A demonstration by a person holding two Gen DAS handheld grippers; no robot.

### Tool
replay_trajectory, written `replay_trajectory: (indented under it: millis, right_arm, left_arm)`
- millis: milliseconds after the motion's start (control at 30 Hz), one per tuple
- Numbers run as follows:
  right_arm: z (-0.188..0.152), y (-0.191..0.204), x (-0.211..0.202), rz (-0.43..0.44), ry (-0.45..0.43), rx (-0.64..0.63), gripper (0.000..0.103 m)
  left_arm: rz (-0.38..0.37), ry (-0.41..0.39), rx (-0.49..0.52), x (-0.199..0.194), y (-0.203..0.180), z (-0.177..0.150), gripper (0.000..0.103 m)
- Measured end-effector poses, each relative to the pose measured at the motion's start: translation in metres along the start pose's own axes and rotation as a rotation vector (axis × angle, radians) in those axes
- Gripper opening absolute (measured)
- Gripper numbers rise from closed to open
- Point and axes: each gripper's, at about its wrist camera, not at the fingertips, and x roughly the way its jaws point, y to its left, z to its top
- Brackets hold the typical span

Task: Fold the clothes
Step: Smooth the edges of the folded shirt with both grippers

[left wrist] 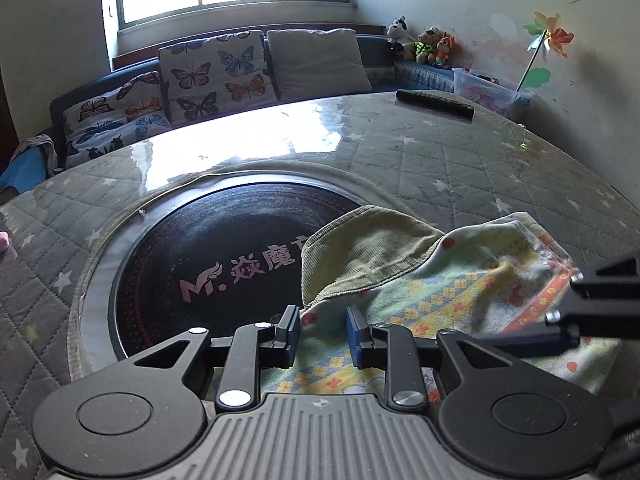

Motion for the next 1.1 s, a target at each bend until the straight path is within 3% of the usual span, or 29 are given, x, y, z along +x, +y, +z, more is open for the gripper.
replay_trajectory:
  millis: [200,367,533,900,1100]
  right_arm:
    - [-0.01,0.024,-0.009,0.057,-0.008,-0.022,0.028]
    - [-0.016,0.025,-0.023,0.073,-0.031,0.035,0.028]
    - [-0.026,0.009,-0.037,0.022,-0.055,0.125,0.03]
    - [-0.07,-0.05,-0.061,-0.18,-0.032,0.337,0.031]
    - [-0.077,-0.064,-0.072,-0.18,-0.058,0.381,0.03]
  left_arm:
    - [-0.002,-0.05,0.029,-0.028,-0.009,-0.012,0.028]
    - [-0.026,-0.088,0.033,-0.058,-0.013,-0.032,0.028]
    - [-0.018,-0.1,0.017,-0.076,-0.013,-0.056,0.028]
    - [0.025,-0.087,-0.036,-0.088,-0.002,-0.086,0.028]
    - [0.043,-0.078,-0.085,-0.09,0.01,-0.088,0.028]
